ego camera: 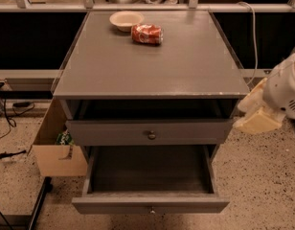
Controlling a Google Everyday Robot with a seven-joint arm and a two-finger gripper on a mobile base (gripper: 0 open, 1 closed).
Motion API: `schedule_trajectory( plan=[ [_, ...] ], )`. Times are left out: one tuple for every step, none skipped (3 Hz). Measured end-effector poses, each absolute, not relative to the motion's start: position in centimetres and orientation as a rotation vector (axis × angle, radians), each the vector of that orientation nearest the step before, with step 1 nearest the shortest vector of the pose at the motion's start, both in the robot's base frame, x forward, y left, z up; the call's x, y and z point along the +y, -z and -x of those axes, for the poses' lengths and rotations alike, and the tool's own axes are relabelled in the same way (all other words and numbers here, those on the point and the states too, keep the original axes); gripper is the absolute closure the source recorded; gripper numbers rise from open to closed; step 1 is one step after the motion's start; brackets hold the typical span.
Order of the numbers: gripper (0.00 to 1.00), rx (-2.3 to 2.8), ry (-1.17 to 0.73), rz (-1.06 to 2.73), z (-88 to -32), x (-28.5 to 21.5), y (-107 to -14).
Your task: Close middle drawer
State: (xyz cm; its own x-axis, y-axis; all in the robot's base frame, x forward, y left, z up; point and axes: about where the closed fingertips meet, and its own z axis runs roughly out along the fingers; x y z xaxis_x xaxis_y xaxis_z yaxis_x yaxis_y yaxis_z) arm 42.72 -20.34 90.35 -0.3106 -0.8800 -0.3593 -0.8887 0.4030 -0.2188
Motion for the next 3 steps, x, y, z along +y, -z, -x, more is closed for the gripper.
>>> schedule_trajectory(
  plan=[
    [0.79, 2.241, -0.093, 1.419, -42.9, -19.3, -85.8],
    [1.00, 2.260, -0.174, 1.304, -42.7, -18.6, -79.8],
    [1.00, 2.260, -0.174, 1.305, -42.7, -18.6, -79.8]
  ],
)
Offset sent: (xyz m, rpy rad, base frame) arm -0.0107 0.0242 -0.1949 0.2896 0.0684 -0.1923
